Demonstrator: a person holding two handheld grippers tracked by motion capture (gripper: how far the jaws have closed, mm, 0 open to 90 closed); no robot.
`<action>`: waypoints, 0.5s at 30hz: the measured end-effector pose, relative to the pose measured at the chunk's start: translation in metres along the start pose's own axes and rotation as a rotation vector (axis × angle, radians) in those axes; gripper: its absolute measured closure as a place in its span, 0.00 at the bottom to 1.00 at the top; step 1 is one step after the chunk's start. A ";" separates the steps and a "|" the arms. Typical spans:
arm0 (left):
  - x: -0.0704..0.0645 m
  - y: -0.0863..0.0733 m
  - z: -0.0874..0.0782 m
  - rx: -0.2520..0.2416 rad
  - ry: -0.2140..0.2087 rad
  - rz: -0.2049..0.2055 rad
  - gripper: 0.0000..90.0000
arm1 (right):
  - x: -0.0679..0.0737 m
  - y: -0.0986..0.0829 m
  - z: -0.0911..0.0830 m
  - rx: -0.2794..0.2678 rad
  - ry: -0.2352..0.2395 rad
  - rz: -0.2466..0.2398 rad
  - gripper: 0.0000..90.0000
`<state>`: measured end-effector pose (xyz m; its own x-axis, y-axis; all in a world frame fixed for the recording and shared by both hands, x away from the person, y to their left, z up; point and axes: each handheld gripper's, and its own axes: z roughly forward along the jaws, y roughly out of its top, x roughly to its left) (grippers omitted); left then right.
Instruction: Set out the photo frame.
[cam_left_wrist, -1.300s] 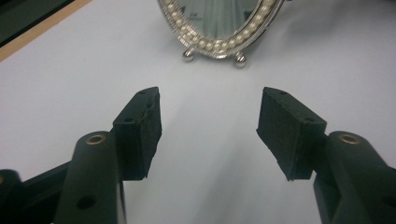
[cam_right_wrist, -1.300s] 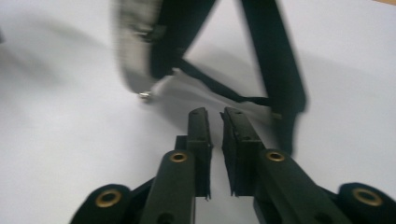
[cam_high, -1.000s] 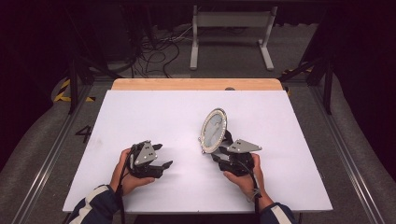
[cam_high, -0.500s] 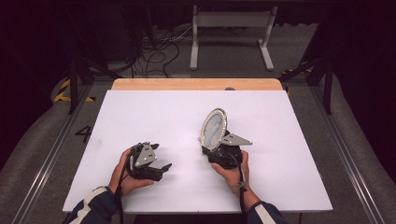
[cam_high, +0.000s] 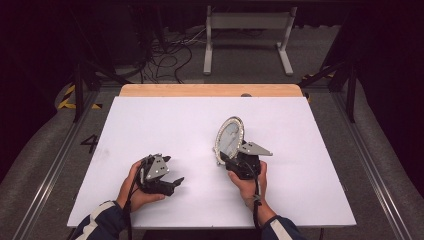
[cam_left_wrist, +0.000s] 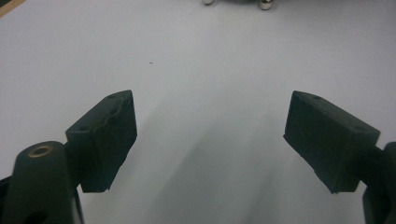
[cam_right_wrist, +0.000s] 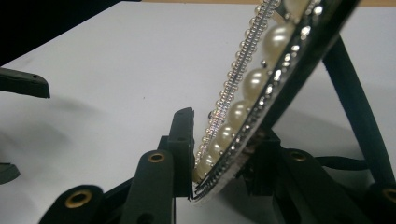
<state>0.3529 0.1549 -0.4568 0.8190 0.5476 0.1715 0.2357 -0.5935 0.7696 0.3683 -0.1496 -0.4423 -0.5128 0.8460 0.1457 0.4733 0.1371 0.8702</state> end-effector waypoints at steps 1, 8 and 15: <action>0.000 0.000 0.000 0.002 -0.001 0.000 0.19 | -0.002 0.000 -0.001 0.005 0.008 0.005 0.77; 0.000 0.000 0.001 0.007 -0.007 0.004 0.19 | -0.011 0.001 -0.010 0.046 0.058 0.002 0.82; -0.001 0.000 0.000 0.008 -0.010 0.007 0.19 | -0.019 -0.001 -0.019 0.075 0.117 -0.016 0.85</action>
<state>0.3524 0.1542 -0.4571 0.8259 0.5373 0.1707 0.2342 -0.6023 0.7631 0.3645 -0.1756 -0.4368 -0.5987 0.7780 0.1904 0.5149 0.1918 0.8355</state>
